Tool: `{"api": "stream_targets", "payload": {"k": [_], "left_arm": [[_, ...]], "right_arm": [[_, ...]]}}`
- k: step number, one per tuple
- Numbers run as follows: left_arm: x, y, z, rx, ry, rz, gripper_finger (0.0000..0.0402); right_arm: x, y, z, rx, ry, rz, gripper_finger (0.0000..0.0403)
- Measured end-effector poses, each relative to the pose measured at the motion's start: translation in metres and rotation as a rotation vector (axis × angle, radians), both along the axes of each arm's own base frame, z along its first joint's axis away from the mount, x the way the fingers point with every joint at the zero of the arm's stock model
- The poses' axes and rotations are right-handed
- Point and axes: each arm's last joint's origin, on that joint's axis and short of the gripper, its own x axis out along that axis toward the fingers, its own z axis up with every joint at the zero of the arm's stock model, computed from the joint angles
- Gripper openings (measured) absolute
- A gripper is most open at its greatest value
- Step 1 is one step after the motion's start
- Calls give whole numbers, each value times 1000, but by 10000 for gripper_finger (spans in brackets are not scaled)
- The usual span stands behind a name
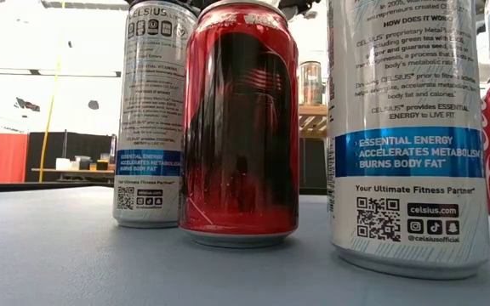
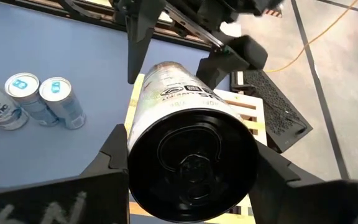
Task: Place canned beverage on shelf
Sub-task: Put the left white-yellow soda can on the shelf aligned with the other white-yellow soda can
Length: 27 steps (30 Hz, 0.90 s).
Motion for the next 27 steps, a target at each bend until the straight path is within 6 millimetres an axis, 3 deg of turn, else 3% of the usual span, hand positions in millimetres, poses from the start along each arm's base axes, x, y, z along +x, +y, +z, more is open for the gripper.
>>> {"api": "stream_targets", "payload": {"k": [9,20,27], "left_arm": [[0,0,-1,142,39,46,336],[0,-3,-10,224,168,141,336],[-1,-4,-12,211,196,150,336]], "right_arm": [[-9,-1,5,-14,5,-26,174],[-19,-7,1,-113,126,-195,174],[-32,6,4,-98,191,-239,174]]}}
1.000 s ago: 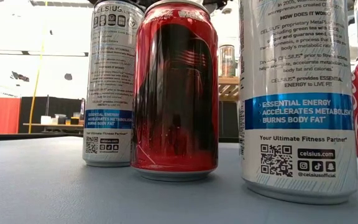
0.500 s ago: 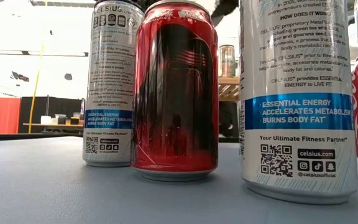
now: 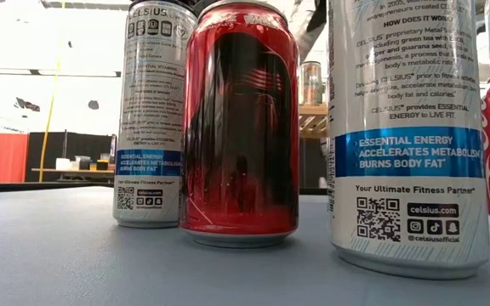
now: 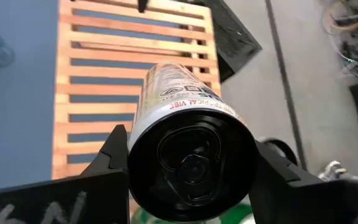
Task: Place canned beverage on shelf
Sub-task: Put the left white-yellow soda can on the shelf aligned with the other white-yellow soda can
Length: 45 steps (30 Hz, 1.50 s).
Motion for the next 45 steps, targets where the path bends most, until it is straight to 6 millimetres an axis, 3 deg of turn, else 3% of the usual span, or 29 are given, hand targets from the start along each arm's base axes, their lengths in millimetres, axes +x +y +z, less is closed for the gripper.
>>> {"api": "stream_targets", "payload": {"k": [7,17,45], "left_arm": [[0,2,0,-43,6,83,336],[0,2,0,-49,4,89,336],[3,7,12,51,-122,29,336]], "right_arm": [[-12,9,-1,-17,105,-135,174],[-13,11,-5,58,103,-144,174],[5,21,-15,101,122,-125,174]]}}
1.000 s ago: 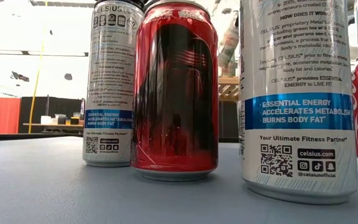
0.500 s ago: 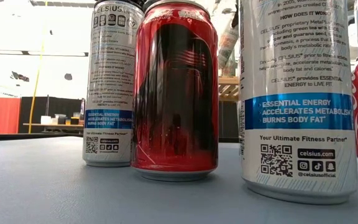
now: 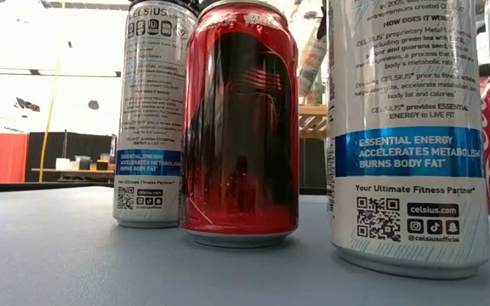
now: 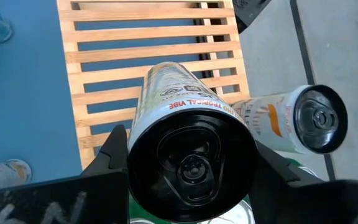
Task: Place canned beverage on shelf
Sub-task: Put the left white-yellow soda can on the shelf aligned with the other white-yellow soda can
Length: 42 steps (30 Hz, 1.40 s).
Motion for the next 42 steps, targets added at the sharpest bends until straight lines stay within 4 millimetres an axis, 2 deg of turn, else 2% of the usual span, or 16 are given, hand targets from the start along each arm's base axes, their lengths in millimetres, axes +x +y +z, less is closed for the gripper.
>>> {"api": "stream_targets", "payload": {"k": [7,10,17,28,37,42], "left_arm": [[3,-1,8,76,-83,-108,336],[3,0,9,85,-93,-91,336],[2,3,10,63,-105,-73,336],[3,3,10,58,-115,-71,336],[22,12,-12,5,-105,-147,336],[28,14,-14,30,-143,-197,336]], "right_arm": [[2,4,0,8,-4,18,174],[3,3,-2,13,1,13,174],[10,1,-21,42,81,4,174],[11,0,-23,34,92,3,174],[13,6,-23,28,98,41,174],[13,6,-23,35,96,56,174]]}}
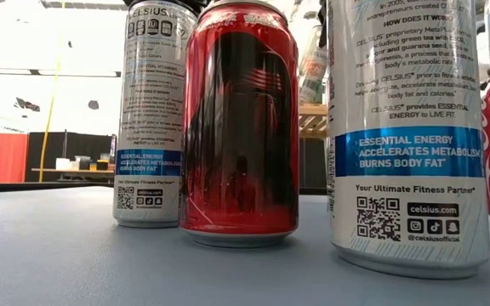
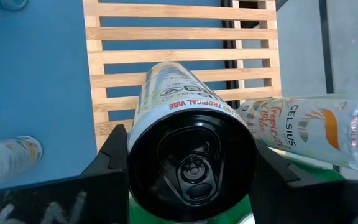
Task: Place canned beverage on shelf
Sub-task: Put the left white-yellow soda can on the shelf aligned with the other white-yellow soda can
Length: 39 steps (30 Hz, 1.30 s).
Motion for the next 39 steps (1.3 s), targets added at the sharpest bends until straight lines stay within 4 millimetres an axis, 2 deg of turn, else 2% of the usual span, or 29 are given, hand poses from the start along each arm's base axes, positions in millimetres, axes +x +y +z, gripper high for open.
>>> {"api": "stream_targets", "payload": {"k": [7,13,17,22,28,39], "left_arm": [[2,-2,1,119,-5,-9,336],[25,-9,-8,152,-34,-35,335],[42,-4,-13,151,-19,-45,336],[57,4,-6,145,-21,-48,335],[81,1,-20,132,59,-104,335],[87,-4,-23,178,75,-89,334]], "right_arm": [[0,0,0,8,-3,13,174],[3,6,0,1,1,47,174],[4,10,0,-2,4,70,174],[4,10,0,-3,5,70,174],[4,10,0,-5,6,69,174],[4,10,0,-15,12,93,174]]}}
